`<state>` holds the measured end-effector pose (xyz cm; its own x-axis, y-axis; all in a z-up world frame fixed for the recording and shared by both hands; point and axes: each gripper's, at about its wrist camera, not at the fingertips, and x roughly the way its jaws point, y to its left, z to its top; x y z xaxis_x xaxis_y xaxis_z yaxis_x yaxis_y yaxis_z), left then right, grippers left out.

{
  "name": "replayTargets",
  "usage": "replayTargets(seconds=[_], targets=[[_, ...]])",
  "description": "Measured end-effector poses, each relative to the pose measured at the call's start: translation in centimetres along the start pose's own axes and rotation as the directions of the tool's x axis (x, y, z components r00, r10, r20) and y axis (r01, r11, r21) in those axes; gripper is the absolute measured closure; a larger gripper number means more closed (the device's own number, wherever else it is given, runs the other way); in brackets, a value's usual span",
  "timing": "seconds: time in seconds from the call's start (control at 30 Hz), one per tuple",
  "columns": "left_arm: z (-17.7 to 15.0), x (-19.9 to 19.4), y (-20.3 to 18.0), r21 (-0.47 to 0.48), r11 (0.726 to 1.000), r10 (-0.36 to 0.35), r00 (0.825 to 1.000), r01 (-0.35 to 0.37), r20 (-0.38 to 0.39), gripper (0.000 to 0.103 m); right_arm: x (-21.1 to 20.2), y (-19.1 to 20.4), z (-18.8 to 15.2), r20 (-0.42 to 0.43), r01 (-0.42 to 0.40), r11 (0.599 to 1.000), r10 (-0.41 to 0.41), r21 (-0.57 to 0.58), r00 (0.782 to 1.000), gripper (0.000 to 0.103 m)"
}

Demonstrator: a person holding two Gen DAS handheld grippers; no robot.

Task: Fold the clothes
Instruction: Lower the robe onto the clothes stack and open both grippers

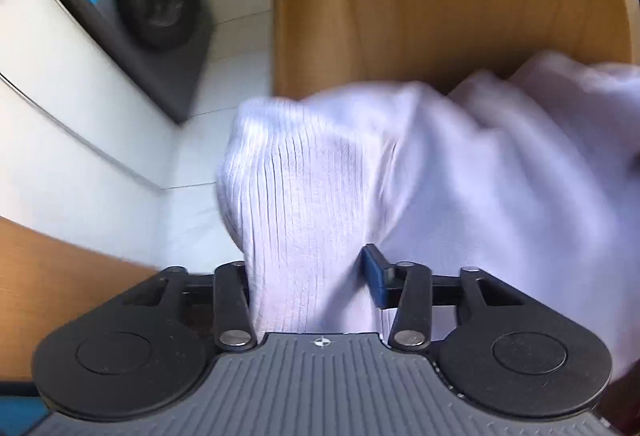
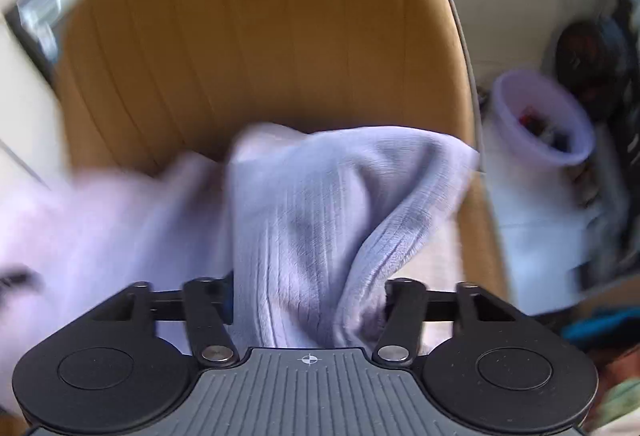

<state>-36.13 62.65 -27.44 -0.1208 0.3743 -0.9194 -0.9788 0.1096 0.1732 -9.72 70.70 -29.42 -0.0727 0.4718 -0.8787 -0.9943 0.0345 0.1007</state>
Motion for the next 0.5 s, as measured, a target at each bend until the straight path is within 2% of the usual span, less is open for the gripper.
replayTargets(seconds=[0.03, 0.07, 0.13, 0.17, 0.2, 0.23, 0.27, 0.33, 0.37, 0.47, 0.5], targets=[[-0.4, -0.3, 0.5, 0.008, 1.000, 0.003, 1.000, -0.003, 0.014, 0.045, 0.2, -0.4, -0.4, 0.008, 0.030, 0.999, -0.030, -0.011, 1.000, 0.033], [-0.6, -1.3, 1.3, 0.006, 1.000, -0.008, 0.999, 0.008, 0.040, 0.044, 0.3, -0.9, -0.7, 0.018, 0.055, 0.998, -0.055, -0.016, 0.998, 0.031], [-0.8, -3.2, 3.0, 0.003, 1.000, 0.027, 0.997, -0.027, 0.073, 0.036, -2.1, -3.4, -1.3, 0.063, 0.005, 0.995, -0.012, 0.099, 0.998, 0.028], [-1.0, -4.1, 3.8, -0.001, 0.999, 0.054, 0.995, -0.054, 0.085, 0.031, -3.6, -4.6, -1.9, 0.086, 0.004, 0.988, -0.017, 0.153, 0.996, 0.027], [-1.2, -4.9, 4.6, -0.011, 0.997, 0.075, 0.993, -0.074, 0.094, 0.031, -5.0, -5.5, -2.9, 0.112, 0.019, 0.976, -0.044, 0.217, 0.993, 0.027], [-1.6, -5.8, 5.4, -0.050, 0.997, 0.066, 0.994, -0.062, 0.092, 0.031, -6.5, -6.3, -3.9, 0.135, 0.031, 0.959, -0.072, 0.282, 0.988, 0.027], [-2.2, -6.5, 6.1, -0.088, 0.995, 0.050, 0.995, -0.043, 0.086, 0.031, -7.6, -7.0, -5.4, 0.143, 0.036, 0.936, -0.091, 0.349, 0.986, 0.027], [-3.8, -7.1, 6.9, -0.155, 0.986, -0.050, 0.998, 0.055, 0.036, 0.031, -9.7, -8.3, -8.5, 0.154, 0.043, 0.877, -0.132, 0.479, 0.979, 0.027], [-5.2, -6.8, 6.6, -0.177, 0.981, -0.083, 0.997, 0.082, 0.000, 0.030, -10.3, -9.0, -10.4, 0.144, 0.045, 0.839, -0.146, 0.542, 0.979, 0.027], [-8.8, -5.4, 5.7, -0.256, 0.956, -0.170, 0.982, 0.143, -0.086, 0.030, -10.6, -9.9, -15.8, 0.102, 0.037, 0.731, -0.144, 0.682, 0.984, 0.026], [-9.8, -4.6, 5.5, -0.295, 0.940, -0.209, 0.973, 0.172, -0.099, 0.035, -10.1, -9.4, -16.7, 0.078, 0.056, 0.718, -0.152, 0.694, 0.985, 0.028]])
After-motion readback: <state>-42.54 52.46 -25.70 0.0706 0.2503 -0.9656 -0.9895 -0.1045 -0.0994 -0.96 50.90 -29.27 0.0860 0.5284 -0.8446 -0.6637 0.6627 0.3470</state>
